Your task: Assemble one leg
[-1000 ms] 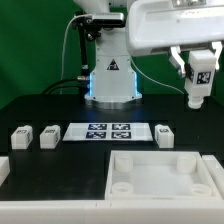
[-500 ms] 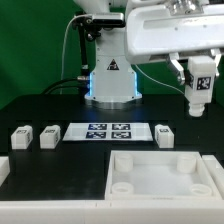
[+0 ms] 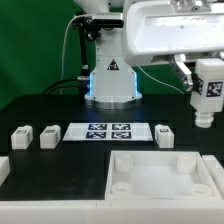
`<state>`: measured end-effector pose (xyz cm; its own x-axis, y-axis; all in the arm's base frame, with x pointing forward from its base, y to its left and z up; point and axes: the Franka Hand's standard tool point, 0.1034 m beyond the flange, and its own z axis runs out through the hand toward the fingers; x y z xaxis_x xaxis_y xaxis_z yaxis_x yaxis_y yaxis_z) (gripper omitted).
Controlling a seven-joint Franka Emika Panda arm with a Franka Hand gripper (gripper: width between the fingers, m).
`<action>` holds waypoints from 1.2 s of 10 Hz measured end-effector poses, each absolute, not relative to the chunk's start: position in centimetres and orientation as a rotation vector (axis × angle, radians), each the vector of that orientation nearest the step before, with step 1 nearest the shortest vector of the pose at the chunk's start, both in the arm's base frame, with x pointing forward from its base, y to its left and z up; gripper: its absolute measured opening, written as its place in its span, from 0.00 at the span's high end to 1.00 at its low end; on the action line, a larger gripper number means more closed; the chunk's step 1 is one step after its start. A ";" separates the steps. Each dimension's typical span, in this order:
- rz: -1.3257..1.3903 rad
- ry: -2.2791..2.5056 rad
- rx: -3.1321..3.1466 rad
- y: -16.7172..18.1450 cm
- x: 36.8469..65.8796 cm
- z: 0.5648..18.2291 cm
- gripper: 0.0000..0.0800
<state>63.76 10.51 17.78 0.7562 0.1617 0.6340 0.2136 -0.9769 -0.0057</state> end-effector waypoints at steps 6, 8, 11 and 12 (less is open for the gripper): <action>-1.069 -0.365 -2.881 8.3 62.5 14.3 0.64; -0.961 -0.351 -2.897 7.9 61.4 10.5 0.64; -0.888 -0.361 -2.896 9.5 60.3 7.9 0.64; -0.873 -0.363 -2.896 9.9 60.3 7.7 0.64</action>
Offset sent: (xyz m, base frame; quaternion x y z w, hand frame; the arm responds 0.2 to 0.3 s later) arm 0.0000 0.0000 0.0000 0.0000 0.0000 0.0000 1.0000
